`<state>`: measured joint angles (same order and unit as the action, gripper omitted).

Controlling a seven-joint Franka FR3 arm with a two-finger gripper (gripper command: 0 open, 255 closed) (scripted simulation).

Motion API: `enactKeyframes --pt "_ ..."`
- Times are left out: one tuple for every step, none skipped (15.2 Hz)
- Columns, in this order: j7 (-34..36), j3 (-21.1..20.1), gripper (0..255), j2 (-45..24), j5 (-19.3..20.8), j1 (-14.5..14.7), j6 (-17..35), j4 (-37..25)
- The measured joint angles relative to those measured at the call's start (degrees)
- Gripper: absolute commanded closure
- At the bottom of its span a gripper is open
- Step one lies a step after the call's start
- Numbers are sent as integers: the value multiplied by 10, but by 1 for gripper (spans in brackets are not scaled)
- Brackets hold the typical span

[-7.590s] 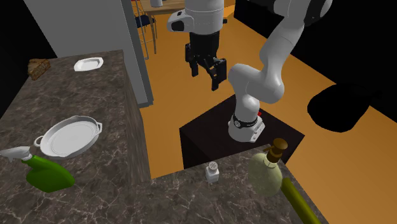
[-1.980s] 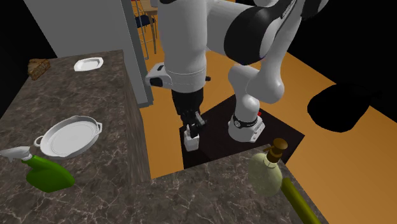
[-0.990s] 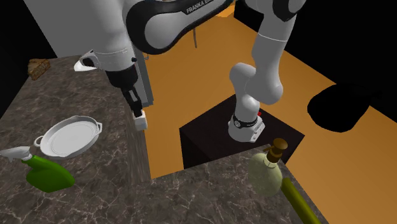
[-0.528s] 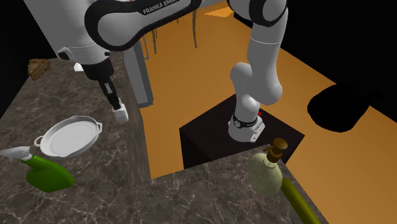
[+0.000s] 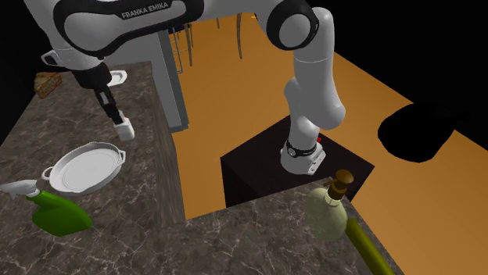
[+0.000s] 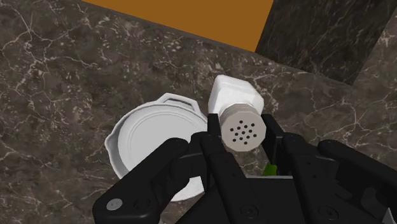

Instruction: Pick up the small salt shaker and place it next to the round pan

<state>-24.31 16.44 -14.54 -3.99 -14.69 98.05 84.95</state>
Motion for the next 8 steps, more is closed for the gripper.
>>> enactKeyframes --pt "-4 1 255 -6 -2 -3 3 -3" --pt "-5 1 255 -10 -3 -3 9 -1" --pt "-6 1 255 -12 -4 -4 16 4" --pt "-6 1 255 -12 -4 -4 23 11" --pt "-6 0 255 -13 -4 -3 30 18" --pt "-6 0 255 -13 -4 -3 39 26" --pt "-7 0 255 -14 -4 -3 45 32" --pt "-6 0 255 -14 -4 -2 52 39"
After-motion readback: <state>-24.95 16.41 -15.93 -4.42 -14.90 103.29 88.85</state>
